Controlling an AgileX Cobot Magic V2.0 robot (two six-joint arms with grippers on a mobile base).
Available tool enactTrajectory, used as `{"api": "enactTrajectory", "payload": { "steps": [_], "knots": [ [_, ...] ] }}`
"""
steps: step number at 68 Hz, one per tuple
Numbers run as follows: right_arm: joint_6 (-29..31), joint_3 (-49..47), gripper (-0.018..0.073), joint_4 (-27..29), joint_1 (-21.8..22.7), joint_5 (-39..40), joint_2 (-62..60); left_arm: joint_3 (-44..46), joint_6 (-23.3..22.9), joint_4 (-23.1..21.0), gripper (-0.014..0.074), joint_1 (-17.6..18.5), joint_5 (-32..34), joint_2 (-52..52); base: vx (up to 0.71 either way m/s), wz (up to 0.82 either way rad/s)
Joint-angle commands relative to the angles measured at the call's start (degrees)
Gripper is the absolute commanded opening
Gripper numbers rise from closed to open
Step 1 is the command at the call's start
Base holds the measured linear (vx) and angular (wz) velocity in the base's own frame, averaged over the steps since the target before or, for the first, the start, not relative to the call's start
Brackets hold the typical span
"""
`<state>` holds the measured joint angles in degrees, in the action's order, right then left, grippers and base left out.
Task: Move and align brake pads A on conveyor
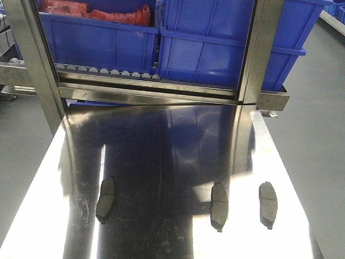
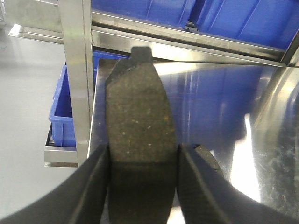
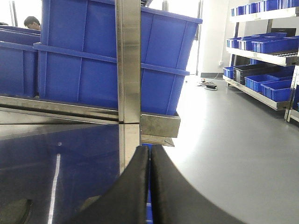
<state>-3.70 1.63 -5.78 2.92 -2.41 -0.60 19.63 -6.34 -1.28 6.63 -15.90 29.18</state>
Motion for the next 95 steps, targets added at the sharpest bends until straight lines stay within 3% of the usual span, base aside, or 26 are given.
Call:
{"api": "enactTrajectory", "payload": {
  "steps": [1, 26, 45, 54, 69, 85, 95],
  "knots": [
    [0.6, 0.7, -0.0012, -0.1, 0.4, 4.2, -0.7, 1.6, -0.5, -0.4, -0.0006, 0.2, 5.6, 0.0, 0.0, 0.0],
    [0.6, 0.6, -0.0012, -0.1, 0.4, 4.6, -0.7, 1.6, -0.5, -0.4, -0.0006, 0.2, 5.6, 0.0, 0.0, 0.0],
    [-0.1, 0.0, -0.0012, 1.5, 0.4, 17.5, 1.3, 1.6, -0.5, -0.4, -0.0006, 0.2, 5.6, 0.0, 0.0, 0.0],
    [-4.4, -5.9, -0.0012, 1.3, 0.4, 9.6, 6.8, 1.6, -0.5, -0.4, -0.0006, 0.2, 5.6, 0.0, 0.0, 0.0],
    [-4.2, -20.4, -0.0012, 0.9, 0.4, -5.3, 21.7, 1.6, -0.5, -0.4, -0.0006, 0.2, 5.6, 0.0, 0.0, 0.0],
    [-2.3, -32.9, -0.0012, 1.9, 0.4, -29.3, 36.4, 1.6, -0.5, -0.4, -0.0006, 0.2, 5.6, 0.0, 0.0, 0.0],
    [-2.3, -33.3, -0.0012, 3.6, 0.4, -31.9, 42.0, 1.6, -0.5, -0.4, -0.0006, 0.2, 5.6, 0.0, 0.0, 0.0]
  ]
}}
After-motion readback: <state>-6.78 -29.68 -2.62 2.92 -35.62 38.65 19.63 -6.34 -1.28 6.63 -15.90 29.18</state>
